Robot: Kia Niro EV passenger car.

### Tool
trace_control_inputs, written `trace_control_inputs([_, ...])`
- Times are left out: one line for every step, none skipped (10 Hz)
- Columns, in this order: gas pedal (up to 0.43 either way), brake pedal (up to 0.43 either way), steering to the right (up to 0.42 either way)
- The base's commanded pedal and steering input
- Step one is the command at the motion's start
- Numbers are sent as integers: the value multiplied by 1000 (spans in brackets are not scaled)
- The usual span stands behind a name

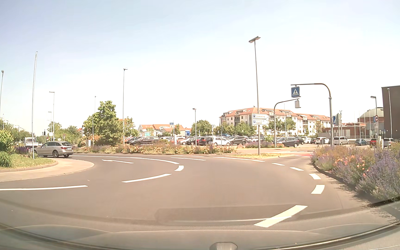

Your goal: Follow the waypoints while adhering to traffic rules and regulations

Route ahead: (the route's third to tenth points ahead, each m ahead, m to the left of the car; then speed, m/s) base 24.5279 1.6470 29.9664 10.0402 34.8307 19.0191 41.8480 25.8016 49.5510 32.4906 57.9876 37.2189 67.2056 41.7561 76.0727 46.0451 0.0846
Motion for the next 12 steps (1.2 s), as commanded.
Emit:
trace_control_inputs([0,268,58])
trace_control_inputs([0,268,53])
trace_control_inputs([0,268,43])
trace_control_inputs([0,268,31])
trace_control_inputs([0,268,23])
trace_control_inputs([0,268,19])
trace_control_inputs([0,268,19])
trace_control_inputs([0,262,20])
trace_control_inputs([0,104,20])
trace_control_inputs([0,0,20])
trace_control_inputs([0,0,20])
trace_control_inputs([0,0,20])
